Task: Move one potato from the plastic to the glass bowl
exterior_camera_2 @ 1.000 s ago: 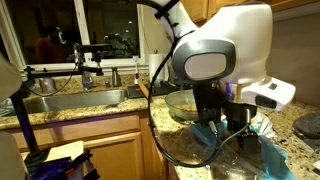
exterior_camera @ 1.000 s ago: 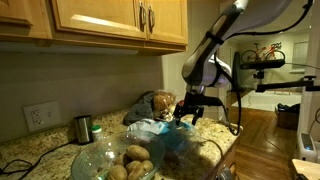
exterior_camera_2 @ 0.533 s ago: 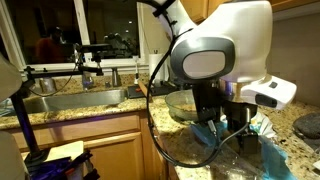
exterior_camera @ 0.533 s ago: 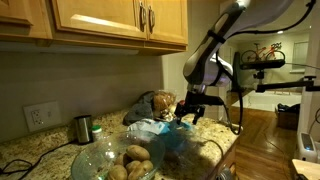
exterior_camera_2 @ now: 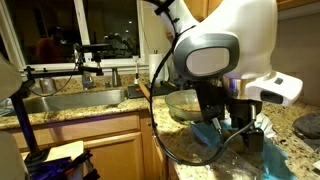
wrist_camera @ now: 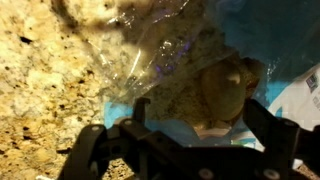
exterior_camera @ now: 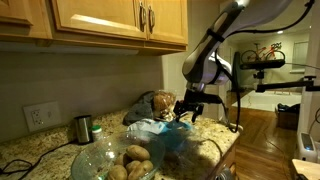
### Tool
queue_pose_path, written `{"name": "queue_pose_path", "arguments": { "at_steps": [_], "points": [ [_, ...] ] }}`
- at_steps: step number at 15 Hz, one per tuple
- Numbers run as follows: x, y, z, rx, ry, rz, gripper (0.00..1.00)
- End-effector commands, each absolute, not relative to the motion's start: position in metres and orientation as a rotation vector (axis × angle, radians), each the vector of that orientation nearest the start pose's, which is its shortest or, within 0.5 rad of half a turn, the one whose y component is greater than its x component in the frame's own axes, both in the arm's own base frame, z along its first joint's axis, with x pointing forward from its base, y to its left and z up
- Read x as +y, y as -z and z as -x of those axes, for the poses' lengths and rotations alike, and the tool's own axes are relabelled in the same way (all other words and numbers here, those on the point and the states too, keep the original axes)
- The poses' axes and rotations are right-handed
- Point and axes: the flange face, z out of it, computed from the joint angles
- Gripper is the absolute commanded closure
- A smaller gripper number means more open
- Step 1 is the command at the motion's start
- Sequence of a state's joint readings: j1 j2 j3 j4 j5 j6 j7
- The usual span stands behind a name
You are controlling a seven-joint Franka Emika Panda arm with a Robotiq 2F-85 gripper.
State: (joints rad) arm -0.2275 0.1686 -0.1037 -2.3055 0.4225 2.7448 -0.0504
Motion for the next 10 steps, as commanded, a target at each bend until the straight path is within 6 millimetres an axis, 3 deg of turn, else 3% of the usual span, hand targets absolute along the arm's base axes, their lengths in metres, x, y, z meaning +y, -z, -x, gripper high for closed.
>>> {"name": "queue_pose_path", "arguments": {
  "at_steps": [1,6,10],
  "points": [
    [-0.1986,-0.3039,-0.5211,0.944,0.444,2.807,0.00],
    [-0.2031,-0.2972,-0.5204,0.973,0.365,2.807,0.00],
    [-0.1990,-0.2944,-0.5205,0.954,0.398,2.808,0.00]
  ]
}}
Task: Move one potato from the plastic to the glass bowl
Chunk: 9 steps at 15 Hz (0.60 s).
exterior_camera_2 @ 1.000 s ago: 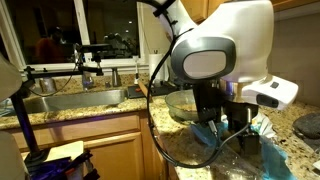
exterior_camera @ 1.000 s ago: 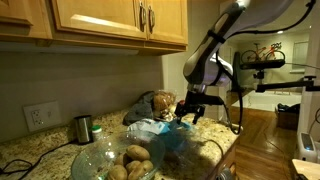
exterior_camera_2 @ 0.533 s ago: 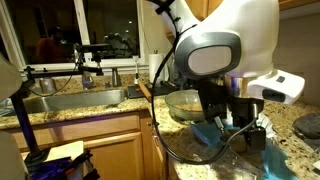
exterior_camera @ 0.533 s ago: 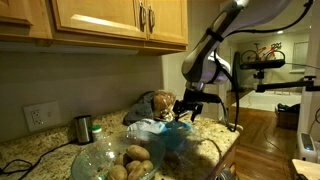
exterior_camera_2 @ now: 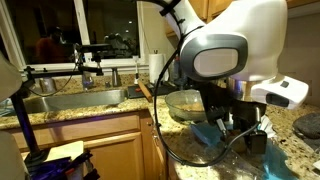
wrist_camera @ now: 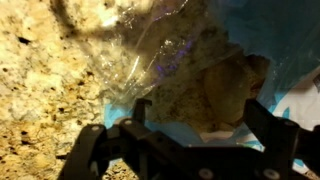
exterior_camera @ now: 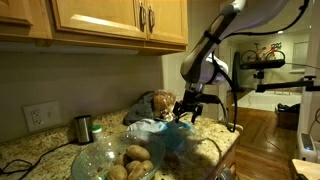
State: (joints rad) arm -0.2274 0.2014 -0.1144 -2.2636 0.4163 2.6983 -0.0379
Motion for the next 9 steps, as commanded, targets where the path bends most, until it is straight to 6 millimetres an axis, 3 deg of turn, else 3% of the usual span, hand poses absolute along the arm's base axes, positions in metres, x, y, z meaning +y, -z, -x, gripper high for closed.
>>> {"name": "queue_pose_path", "arguments": {
  "at_steps": [1,9],
  "points": [
    [-0.199,-0.294,-0.520,0.955,0.397,2.807,0.00],
    [-0.202,-0.283,-0.527,0.974,0.388,2.800,0.00]
  ]
}}
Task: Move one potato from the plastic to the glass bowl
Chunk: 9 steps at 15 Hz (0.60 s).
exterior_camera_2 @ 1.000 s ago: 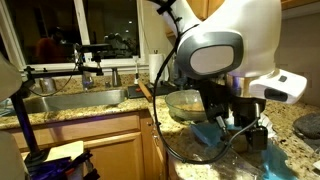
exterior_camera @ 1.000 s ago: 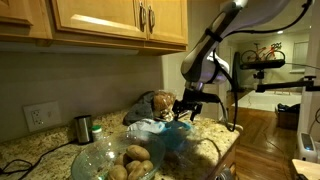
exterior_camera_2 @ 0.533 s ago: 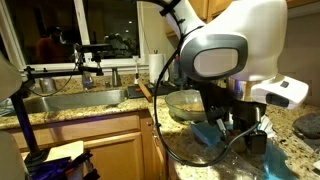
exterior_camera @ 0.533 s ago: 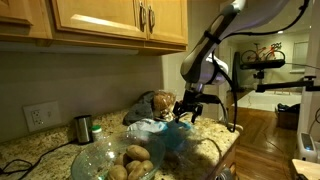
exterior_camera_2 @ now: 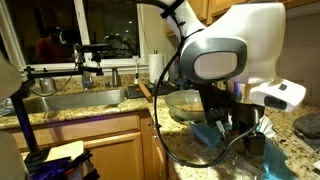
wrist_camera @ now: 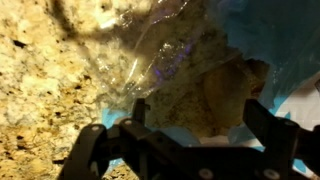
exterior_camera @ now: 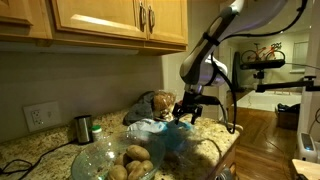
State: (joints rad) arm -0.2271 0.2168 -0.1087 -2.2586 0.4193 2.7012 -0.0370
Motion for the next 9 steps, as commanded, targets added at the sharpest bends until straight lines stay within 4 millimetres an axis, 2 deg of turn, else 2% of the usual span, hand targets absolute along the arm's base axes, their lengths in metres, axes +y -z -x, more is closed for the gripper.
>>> {"name": "queue_pose_path", "arguments": {
  "at_steps": [1,9],
  "points": [
    [-0.203,-0.280,-0.528,0.975,0.381,2.799,0.00],
    [-0.207,-0.262,-0.542,0.964,0.385,2.780,0.00]
  ]
}}
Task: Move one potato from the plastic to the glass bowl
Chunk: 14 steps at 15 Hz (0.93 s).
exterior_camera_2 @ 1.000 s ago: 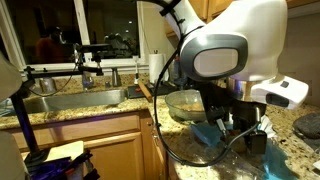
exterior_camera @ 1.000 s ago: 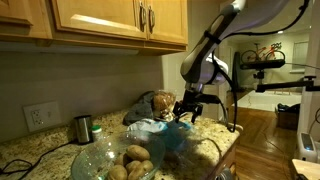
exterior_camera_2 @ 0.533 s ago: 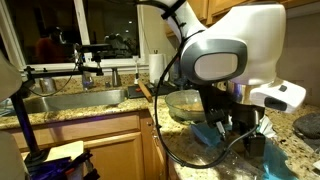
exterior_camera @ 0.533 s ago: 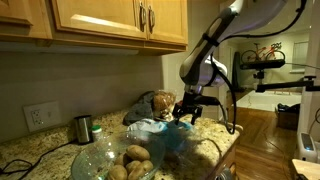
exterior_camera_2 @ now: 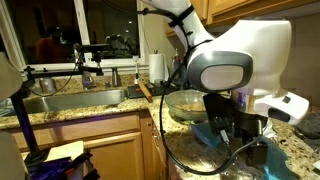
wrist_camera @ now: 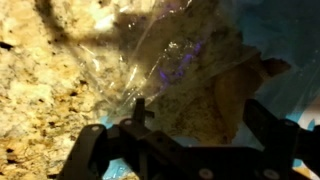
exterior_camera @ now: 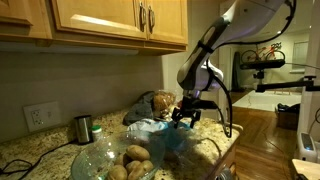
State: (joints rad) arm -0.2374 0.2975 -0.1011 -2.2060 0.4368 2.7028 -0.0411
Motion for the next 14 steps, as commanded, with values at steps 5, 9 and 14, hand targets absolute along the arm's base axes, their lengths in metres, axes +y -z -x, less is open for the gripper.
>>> {"name": "queue_pose_path", "arguments": {
  "at_steps": [5,9,14],
  "points": [
    [-0.201,-0.259,-0.560,0.914,0.407,2.734,0.00],
    [-0.200,-0.258,-0.569,0.886,0.422,2.718,0.00],
    [-0.200,-0.254,-0.573,0.876,0.414,2.711,0.00]
  ]
}}
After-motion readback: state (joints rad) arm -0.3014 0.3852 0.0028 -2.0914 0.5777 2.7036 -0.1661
